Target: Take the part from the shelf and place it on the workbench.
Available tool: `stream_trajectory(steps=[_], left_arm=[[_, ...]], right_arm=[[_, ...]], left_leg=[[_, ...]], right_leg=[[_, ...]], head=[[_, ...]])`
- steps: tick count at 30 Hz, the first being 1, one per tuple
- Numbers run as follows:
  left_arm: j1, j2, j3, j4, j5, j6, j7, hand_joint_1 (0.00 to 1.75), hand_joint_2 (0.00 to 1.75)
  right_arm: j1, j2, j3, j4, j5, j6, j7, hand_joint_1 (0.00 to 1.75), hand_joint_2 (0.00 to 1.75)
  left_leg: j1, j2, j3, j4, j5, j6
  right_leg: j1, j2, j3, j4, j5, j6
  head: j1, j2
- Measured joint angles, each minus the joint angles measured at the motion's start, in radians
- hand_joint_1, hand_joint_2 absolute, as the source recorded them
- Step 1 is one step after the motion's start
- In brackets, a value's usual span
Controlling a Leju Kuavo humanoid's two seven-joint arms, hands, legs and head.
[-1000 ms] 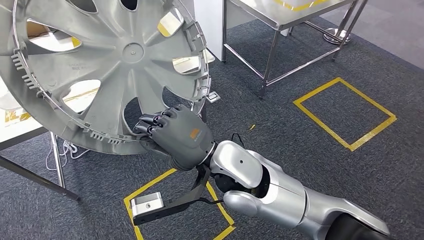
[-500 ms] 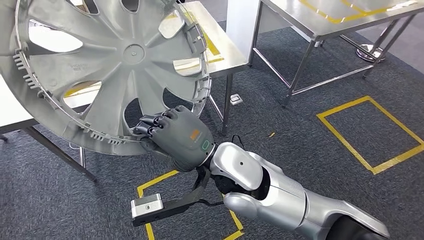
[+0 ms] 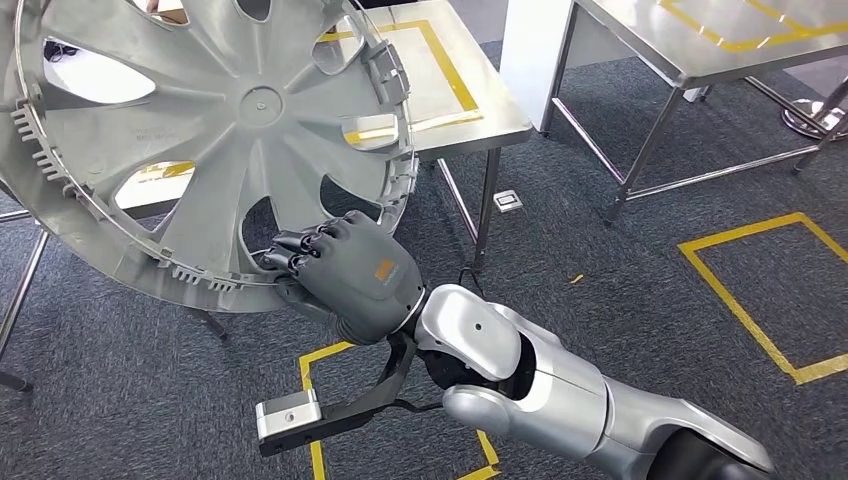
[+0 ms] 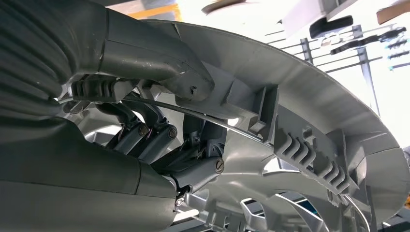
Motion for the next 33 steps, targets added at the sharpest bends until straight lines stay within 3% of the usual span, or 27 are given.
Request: stream_trajectory(steps=[1,3,6,13,19,33], left_arm=[[0.0,0.0,0.0,0.0,0.0,0.0,0.0,0.0,1.75],[0.0,0.0,0.0,0.0,0.0,0.0,0.0,0.0,1.75],[0.002,-0.001,0.0,0.0,0.0,0.0,0.002,0.0,1.75],[0.001,0.0,0.0,0.0,0.0,0.0,0.003,0.0,1.75],[0.001,0.0,0.0,0.0,-0.001,0.0,0.005,0.0,1.75],[0.001,0.0,-0.007,0.0,-0.018,-0.008,-0.009,0.0,1.75]], right_arm=[[0.0,0.001,0.0,0.0,0.0,0.0,0.0,1.75,1.75],[0.0,0.003,0.0,0.0,0.0,0.0,0.0,1.75,1.75],[0.0,0.004,0.0,0.0,0.0,-0.001,0.0,1.75,1.75],[0.0,0.004,0.0,0.0,0.009,-0.001,0.006,1.75,1.75],[0.001,0.007,0.0,0.0,0.02,0.001,0.017,1.75,1.75],[-0.006,-0.007,-0.016,0.0,0.001,-0.003,0.0,1.75,1.75]], left_leg=[[-0.002,0.005,0.033,-0.059,0.015,0.006],[-0.004,0.01,0.062,-0.112,0.021,0.018],[-0.006,0.006,0.061,-0.114,0.025,0.027],[-0.008,0.007,0.06,-0.114,0.026,0.042],[-0.009,0.008,0.059,-0.113,0.028,0.045],[-0.007,0.008,0.059,-0.114,0.03,0.041]], right_leg=[[0.002,-0.004,-0.002,0.003,-0.002,0.004],[0.008,-0.009,-0.005,0.009,-0.005,0.008],[0.013,-0.009,-0.005,0.006,-0.001,0.002],[0.011,-0.009,-0.001,-0.008,0.008,0.018],[0.01,-0.009,-0.002,-0.008,0.011,0.026],[0.01,-0.008,-0.005,-0.005,0.011,0.025]], head=[[0.0,0.0],[0.001,0.0],[0.003,0.0],[0.003,0.0],[0.003,0.0],[0.003,0.0]])
